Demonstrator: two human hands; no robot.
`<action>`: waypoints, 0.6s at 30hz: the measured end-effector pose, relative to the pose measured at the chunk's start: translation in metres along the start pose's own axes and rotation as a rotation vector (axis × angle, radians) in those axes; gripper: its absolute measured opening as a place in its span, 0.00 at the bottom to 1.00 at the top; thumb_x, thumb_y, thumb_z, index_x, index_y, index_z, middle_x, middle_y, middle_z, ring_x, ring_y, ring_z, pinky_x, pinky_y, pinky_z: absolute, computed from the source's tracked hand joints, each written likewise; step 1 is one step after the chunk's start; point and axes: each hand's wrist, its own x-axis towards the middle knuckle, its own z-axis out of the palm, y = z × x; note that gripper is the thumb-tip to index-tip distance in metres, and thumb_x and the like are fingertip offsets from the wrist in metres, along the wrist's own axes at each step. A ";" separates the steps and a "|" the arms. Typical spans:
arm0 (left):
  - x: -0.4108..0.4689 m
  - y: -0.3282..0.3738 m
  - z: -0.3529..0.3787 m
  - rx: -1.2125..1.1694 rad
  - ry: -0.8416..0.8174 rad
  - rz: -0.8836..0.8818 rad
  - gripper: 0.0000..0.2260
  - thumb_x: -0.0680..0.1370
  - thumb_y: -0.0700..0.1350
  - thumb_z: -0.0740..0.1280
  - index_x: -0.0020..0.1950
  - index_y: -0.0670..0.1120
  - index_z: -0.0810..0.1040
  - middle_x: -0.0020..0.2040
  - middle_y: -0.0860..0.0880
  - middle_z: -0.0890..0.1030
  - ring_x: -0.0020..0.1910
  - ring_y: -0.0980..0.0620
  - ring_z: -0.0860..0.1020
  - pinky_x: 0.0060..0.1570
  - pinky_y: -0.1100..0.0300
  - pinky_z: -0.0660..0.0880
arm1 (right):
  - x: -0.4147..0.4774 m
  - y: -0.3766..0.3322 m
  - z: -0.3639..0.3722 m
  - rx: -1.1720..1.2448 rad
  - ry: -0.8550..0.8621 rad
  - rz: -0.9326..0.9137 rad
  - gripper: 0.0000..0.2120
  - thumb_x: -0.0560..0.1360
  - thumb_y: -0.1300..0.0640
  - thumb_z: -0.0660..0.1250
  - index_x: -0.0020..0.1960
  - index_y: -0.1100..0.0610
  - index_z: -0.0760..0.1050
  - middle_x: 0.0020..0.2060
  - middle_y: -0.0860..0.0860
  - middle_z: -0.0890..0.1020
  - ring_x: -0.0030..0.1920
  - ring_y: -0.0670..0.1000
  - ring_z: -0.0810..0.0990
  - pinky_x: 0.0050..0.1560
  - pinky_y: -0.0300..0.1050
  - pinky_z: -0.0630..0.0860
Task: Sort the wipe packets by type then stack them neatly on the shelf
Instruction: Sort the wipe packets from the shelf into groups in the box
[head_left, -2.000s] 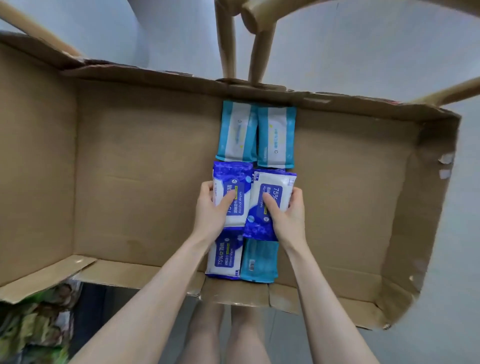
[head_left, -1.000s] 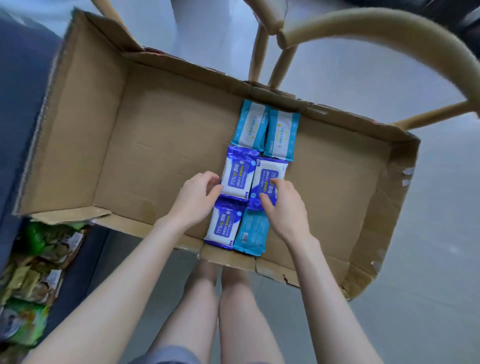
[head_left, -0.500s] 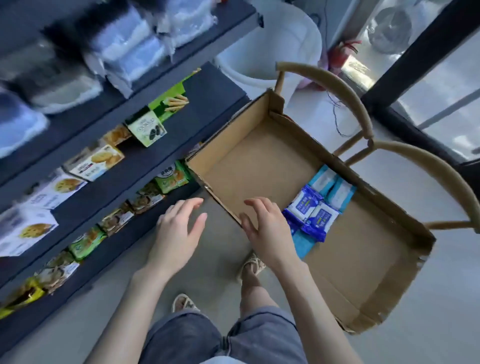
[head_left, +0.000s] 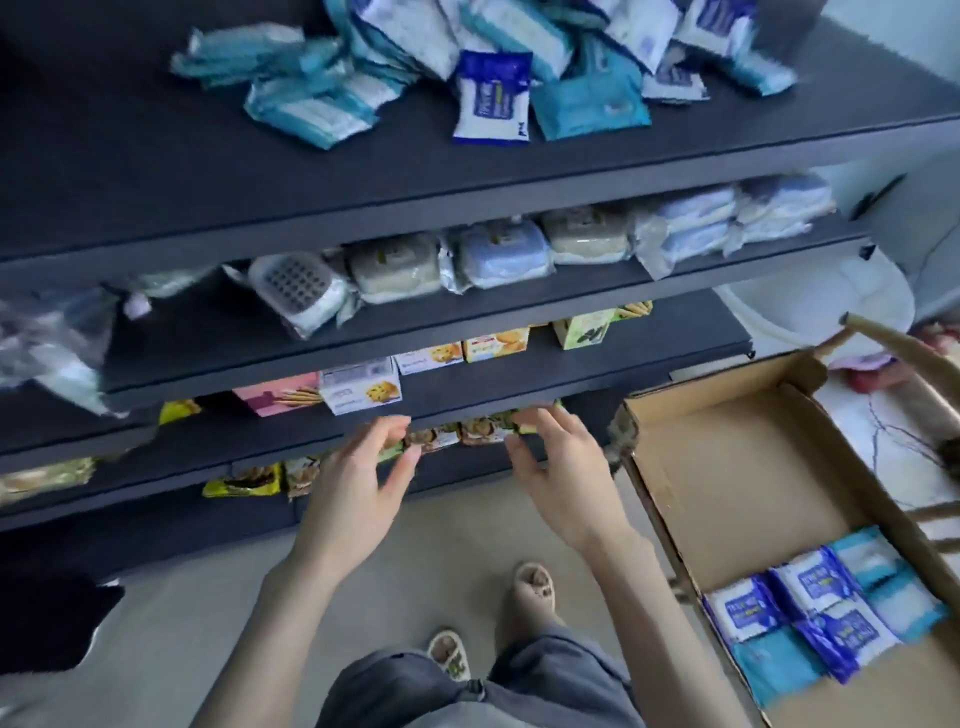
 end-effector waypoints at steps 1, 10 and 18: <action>0.007 -0.002 -0.014 -0.022 0.040 -0.006 0.12 0.78 0.45 0.66 0.61 0.47 0.76 0.55 0.53 0.80 0.53 0.53 0.78 0.53 0.57 0.72 | 0.013 -0.014 0.001 -0.001 0.006 -0.036 0.10 0.77 0.58 0.65 0.57 0.60 0.77 0.53 0.54 0.79 0.55 0.58 0.75 0.53 0.51 0.73; 0.107 -0.006 -0.111 -0.157 0.287 0.116 0.11 0.77 0.44 0.66 0.60 0.48 0.76 0.50 0.58 0.79 0.53 0.66 0.76 0.53 0.75 0.69 | 0.145 -0.115 -0.001 0.042 0.049 -0.282 0.12 0.79 0.55 0.62 0.61 0.57 0.75 0.56 0.50 0.78 0.57 0.53 0.75 0.54 0.49 0.74; 0.225 -0.021 -0.152 -0.182 0.412 0.106 0.09 0.77 0.41 0.66 0.57 0.48 0.77 0.48 0.56 0.80 0.48 0.63 0.78 0.48 0.67 0.74 | 0.268 -0.154 0.009 0.054 0.099 -0.335 0.11 0.78 0.55 0.64 0.59 0.57 0.77 0.55 0.51 0.79 0.55 0.54 0.76 0.52 0.51 0.74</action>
